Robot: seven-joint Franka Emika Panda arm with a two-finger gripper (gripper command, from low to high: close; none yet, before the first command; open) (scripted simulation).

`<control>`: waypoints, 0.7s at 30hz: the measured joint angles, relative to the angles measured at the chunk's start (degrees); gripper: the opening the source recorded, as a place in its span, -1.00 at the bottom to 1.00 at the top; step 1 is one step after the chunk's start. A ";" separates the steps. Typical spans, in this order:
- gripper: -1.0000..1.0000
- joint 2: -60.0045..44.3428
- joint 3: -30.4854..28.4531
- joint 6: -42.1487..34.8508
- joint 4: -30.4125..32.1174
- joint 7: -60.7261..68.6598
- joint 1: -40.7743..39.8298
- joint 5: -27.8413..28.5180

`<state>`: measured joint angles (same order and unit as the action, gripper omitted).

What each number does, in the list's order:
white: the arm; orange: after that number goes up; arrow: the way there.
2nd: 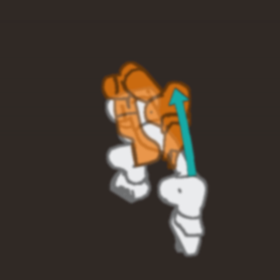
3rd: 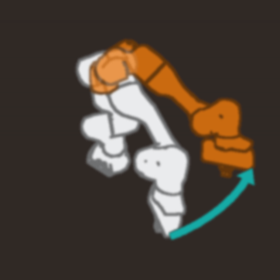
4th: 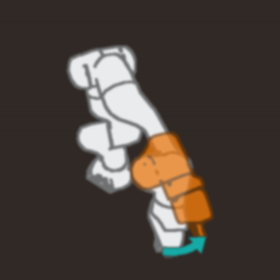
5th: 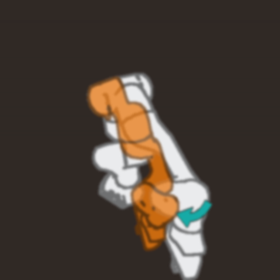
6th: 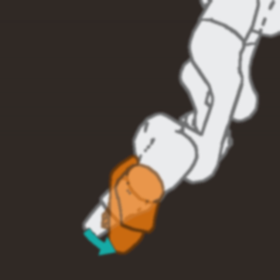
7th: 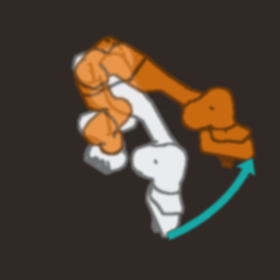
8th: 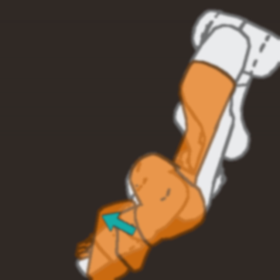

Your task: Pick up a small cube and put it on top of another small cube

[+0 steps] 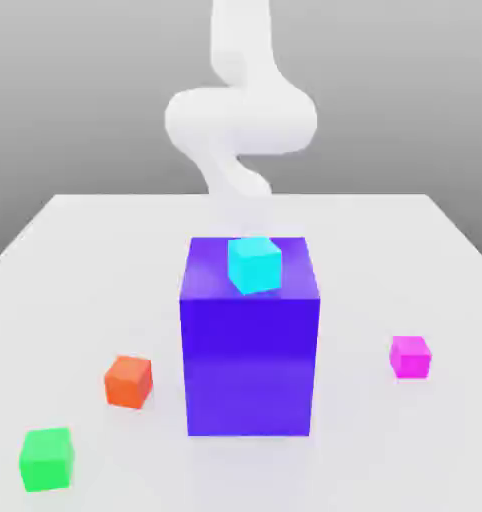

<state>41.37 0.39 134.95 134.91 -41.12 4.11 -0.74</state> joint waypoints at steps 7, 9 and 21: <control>0.00 -14.15 2.03 9.81 9.50 14.55 12.51 -2.07; 0.00 -17.99 2.92 12.51 12.11 18.48 15.74 -2.57; 0.00 -41.12 11.25 28.78 27.50 37.18 32.21 0.70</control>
<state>0.25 11.63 163.73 162.42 -3.94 36.32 -0.03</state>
